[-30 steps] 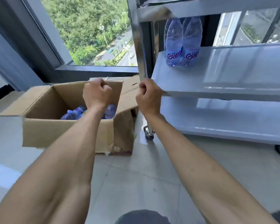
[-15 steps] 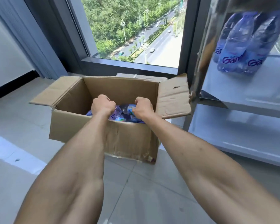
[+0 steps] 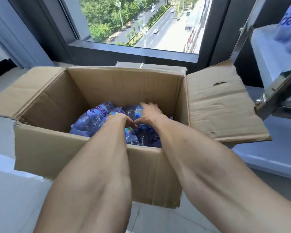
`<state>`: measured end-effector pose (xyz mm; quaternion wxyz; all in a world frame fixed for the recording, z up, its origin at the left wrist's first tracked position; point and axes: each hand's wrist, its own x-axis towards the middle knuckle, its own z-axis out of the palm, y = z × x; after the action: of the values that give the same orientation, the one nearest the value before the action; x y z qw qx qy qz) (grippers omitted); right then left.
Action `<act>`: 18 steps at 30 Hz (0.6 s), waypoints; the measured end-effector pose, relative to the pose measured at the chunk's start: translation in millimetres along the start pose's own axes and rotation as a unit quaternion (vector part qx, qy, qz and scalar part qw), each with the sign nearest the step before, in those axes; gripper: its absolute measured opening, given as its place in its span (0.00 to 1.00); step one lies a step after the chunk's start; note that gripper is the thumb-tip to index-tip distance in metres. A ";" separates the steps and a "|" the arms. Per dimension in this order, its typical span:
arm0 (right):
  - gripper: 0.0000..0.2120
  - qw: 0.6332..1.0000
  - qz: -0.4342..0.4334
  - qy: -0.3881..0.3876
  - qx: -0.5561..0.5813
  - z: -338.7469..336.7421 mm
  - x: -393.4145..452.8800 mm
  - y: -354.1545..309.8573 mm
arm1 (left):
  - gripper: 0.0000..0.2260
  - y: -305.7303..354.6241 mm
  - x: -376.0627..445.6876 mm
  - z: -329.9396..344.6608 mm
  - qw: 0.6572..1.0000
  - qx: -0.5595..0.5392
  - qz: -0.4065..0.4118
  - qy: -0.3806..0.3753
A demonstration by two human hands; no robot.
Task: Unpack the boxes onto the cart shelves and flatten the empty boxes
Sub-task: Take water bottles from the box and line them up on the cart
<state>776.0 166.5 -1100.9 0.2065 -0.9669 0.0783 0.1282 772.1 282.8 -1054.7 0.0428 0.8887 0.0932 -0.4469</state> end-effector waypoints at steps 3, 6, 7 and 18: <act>0.38 0.998 0.024 0.003 -0.060 10.2 4.7 3.9 | 0.33 4.3 10.6 7.4 0.999 0.021 -0.008 -0.023; 0.30 0.998 0.066 -0.016 0.001 13.7 -1.0 1.8 | 0.27 1.3 20.2 14.5 0.999 -0.033 -0.003 -0.003; 0.27 0.996 0.086 -0.012 0.033 12.9 -7.9 0.4 | 0.25 -0.7 18.3 17.9 0.998 -0.054 -0.001 0.013; 0.23 0.767 0.250 -0.078 0.586 -82.1 -138.0 -0.8 | 0.38 -28.0 -78.7 -6.1 0.810 -0.537 0.005 0.235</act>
<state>662.0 146.3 -989.5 0.6989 -0.5909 0.3607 0.1799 725.2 301.2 -987.7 0.4926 0.8022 0.3213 -0.1027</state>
